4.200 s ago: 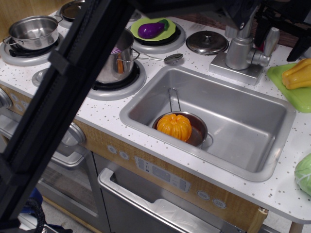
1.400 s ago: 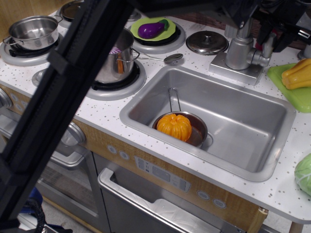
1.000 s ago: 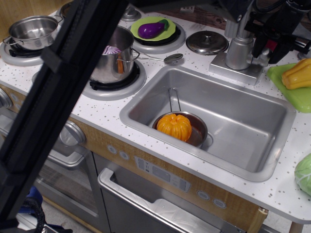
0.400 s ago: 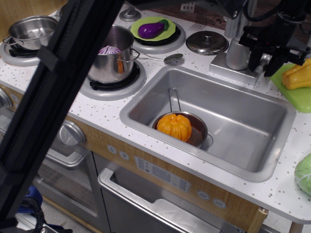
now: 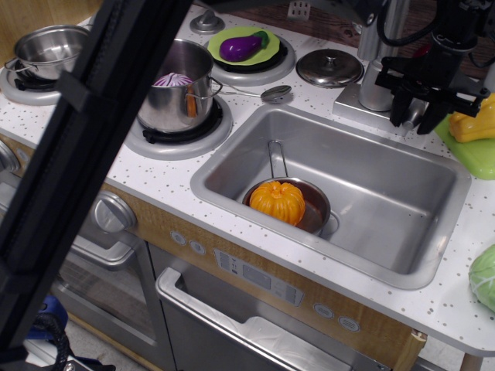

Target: Turn lever vertical to front

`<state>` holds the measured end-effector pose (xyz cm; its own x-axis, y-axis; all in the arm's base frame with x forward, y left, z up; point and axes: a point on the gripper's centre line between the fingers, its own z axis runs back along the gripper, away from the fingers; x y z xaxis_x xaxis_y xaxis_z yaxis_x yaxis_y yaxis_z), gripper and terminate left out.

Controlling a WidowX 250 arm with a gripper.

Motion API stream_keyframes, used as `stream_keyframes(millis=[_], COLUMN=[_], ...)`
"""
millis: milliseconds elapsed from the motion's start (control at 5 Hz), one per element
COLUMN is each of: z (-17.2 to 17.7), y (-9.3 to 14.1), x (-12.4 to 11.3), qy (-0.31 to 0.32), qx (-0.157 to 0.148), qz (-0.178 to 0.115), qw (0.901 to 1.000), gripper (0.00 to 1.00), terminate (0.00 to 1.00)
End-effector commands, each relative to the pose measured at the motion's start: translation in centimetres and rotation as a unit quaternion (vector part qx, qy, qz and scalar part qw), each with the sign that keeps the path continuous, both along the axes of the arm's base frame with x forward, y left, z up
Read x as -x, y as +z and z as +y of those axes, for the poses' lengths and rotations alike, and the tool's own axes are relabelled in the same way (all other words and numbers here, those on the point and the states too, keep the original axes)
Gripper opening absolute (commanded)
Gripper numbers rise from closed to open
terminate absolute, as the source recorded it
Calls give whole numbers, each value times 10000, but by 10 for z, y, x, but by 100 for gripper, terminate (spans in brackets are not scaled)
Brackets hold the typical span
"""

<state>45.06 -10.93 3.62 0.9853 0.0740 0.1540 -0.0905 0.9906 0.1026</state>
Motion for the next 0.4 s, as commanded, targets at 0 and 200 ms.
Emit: stream_keyframes(millis=[0,200], z=[-3,-1], y=[61,73], x=[-5,0], qy=[-260,-400], qx=[-168,-276], qz=[-494,-565], qw=[9983,9972], gripper=[100,100], terminate=[0,100])
